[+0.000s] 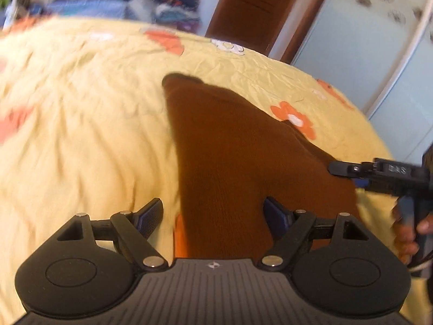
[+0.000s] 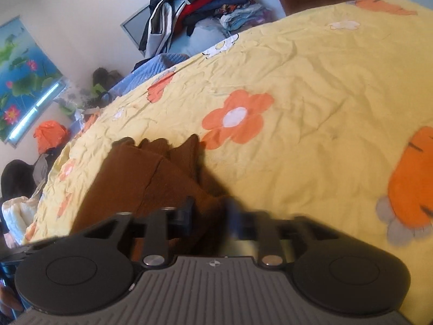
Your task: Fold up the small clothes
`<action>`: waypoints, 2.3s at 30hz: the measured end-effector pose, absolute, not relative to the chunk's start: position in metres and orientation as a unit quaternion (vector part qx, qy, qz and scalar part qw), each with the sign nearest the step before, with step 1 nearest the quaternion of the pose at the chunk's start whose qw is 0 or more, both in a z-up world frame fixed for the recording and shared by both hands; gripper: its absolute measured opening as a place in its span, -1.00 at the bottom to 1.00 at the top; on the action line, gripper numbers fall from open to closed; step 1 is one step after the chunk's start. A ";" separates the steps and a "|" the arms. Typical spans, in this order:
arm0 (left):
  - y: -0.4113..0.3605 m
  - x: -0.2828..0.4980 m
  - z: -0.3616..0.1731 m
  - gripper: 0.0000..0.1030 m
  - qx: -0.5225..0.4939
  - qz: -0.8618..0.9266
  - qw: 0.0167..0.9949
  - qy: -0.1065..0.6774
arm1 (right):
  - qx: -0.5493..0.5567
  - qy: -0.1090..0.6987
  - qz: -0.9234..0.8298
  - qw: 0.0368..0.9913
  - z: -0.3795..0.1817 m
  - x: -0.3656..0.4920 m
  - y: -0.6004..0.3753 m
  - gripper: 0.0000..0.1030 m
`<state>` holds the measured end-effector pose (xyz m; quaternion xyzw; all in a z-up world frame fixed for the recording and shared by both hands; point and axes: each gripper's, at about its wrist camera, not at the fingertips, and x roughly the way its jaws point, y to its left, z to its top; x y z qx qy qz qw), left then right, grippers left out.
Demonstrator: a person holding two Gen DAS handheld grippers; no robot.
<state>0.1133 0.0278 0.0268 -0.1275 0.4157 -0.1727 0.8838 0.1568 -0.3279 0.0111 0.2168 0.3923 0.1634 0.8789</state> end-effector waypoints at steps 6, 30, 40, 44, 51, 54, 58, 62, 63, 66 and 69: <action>0.052 0.077 0.016 0.56 -0.235 -0.236 0.833 0.442 | 0.260 0.419 0.231 0.838 0.016 0.094 -0.325 0.81; -0.038 0.043 0.067 0.58 0.067 -0.194 0.935 0.290 | 0.177 0.319 0.257 0.895 0.074 0.105 -0.286 0.57; -0.062 0.053 0.013 0.63 0.107 -0.195 0.933 0.283 | 0.029 0.386 0.225 0.894 0.028 0.145 -0.254 0.51; -0.060 0.048 0.012 0.66 0.103 -0.194 0.935 0.279 | 0.047 0.371 0.237 0.897 0.069 0.157 -0.228 0.45; -0.059 0.041 0.012 0.66 0.103 -0.194 0.935 0.277 | -0.001 0.402 0.307 0.863 0.066 0.215 -0.125 0.53; -0.058 0.042 0.012 0.66 0.101 -0.194 0.936 0.277 | -0.045 0.429 0.285 0.856 0.025 0.239 -0.102 0.73; -0.058 0.043 0.012 0.66 0.099 -0.194 0.936 0.277 | -0.071 0.407 0.276 0.868 0.013 0.241 -0.088 1.00; -0.053 0.039 0.017 0.67 0.092 -0.196 0.938 0.271 | -0.144 0.388 0.257 0.873 0.015 0.224 -0.072 0.97; -0.045 0.034 0.022 0.67 0.077 -0.198 0.940 0.267 | -0.125 0.382 0.255 0.879 0.022 0.216 -0.080 0.85; 0.000 0.026 0.036 0.70 -0.025 -0.212 0.939 0.270 | -0.015 0.344 0.264 0.901 0.058 0.179 -0.134 0.98; 0.055 0.049 0.027 0.70 -0.176 -0.228 0.894 0.344 | 0.092 0.315 0.274 0.904 0.078 0.134 -0.210 1.00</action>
